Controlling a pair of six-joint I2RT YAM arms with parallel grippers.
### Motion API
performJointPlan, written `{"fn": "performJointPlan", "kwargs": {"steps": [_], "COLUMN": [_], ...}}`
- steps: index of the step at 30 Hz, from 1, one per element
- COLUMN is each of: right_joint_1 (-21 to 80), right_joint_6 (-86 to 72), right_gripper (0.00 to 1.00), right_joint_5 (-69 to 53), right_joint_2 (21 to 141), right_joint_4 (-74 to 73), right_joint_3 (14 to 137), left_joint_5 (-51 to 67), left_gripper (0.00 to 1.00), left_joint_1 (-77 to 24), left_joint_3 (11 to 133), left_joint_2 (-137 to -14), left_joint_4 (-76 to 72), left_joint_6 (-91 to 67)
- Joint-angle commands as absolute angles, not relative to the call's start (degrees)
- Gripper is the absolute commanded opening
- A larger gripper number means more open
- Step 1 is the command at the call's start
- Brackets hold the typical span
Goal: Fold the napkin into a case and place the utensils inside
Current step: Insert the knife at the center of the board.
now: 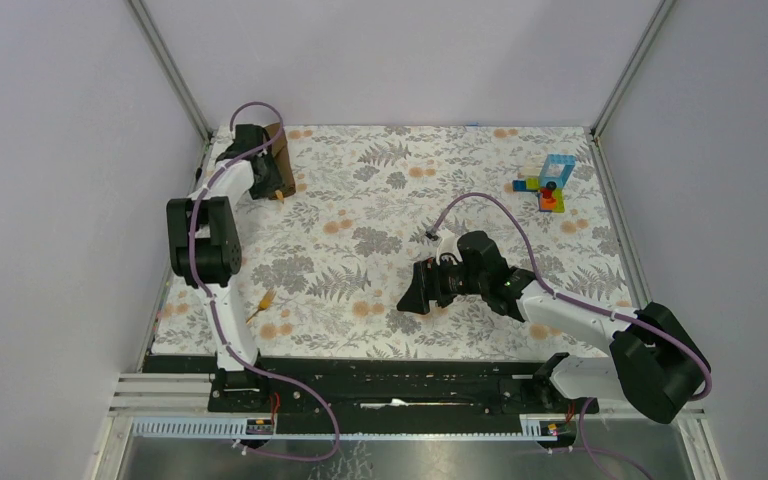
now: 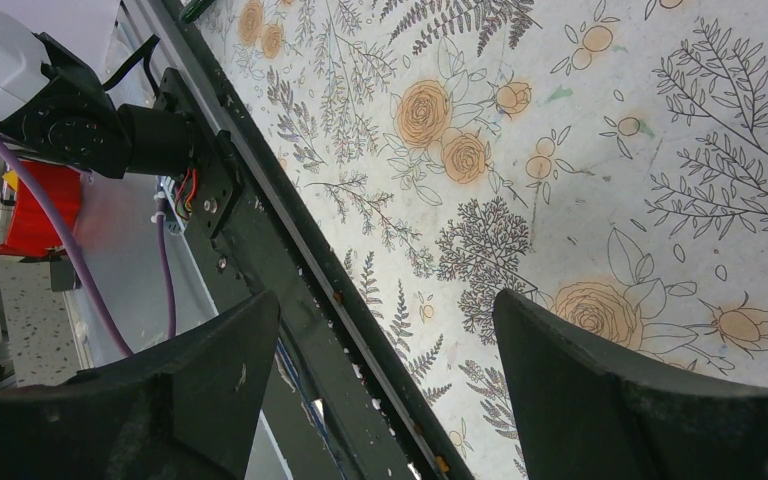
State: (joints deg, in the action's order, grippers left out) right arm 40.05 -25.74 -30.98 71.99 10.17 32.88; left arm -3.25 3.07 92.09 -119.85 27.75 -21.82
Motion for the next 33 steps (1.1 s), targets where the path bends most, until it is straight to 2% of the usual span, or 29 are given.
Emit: {"fn": "performJointPlan", "kwargs": {"steps": [1, 11, 18, 25, 30, 33], "right_joint_1": [39.64, 39.66, 39.64, 39.64, 39.65, 39.64], "right_joint_6": [-25.39, -25.26, -25.31, -25.39, -25.5, -25.62], "right_gripper": [0.85, 0.85, 0.85, 0.85, 0.85, 0.86], "right_joint_5": [-31.29, -30.72, -30.54, -30.37, -30.58, -30.72], "right_joint_2": [71.98, 71.48, 71.39, 71.45, 71.39, 71.4], "right_joint_4": [12.27, 11.31, 10.99, 10.9, 11.15, 11.29], "right_joint_3": [32.67, 33.01, 33.11, 32.83, 32.9, 32.91], "left_joint_5": [-5.61, -10.65, -14.66, -16.87, -16.89, -16.95], "left_gripper": [0.48, 0.55, 0.52, 0.52, 0.46, 0.36], "left_joint_1": [1.82, -3.17, -4.45, -4.91, -5.01, -5.01], "left_joint_3": [93.6, 104.23, 112.08, 111.98, 108.83, 106.44], "left_joint_2": [-114.8, -123.89, -130.74, -132.25, -132.36, -131.96], "left_joint_4": [26.02, 28.3, 31.25, 31.0, 30.65, 30.54], "left_joint_6": [-19.54, -16.75, -15.49, -14.6, -14.94, -15.62]}}
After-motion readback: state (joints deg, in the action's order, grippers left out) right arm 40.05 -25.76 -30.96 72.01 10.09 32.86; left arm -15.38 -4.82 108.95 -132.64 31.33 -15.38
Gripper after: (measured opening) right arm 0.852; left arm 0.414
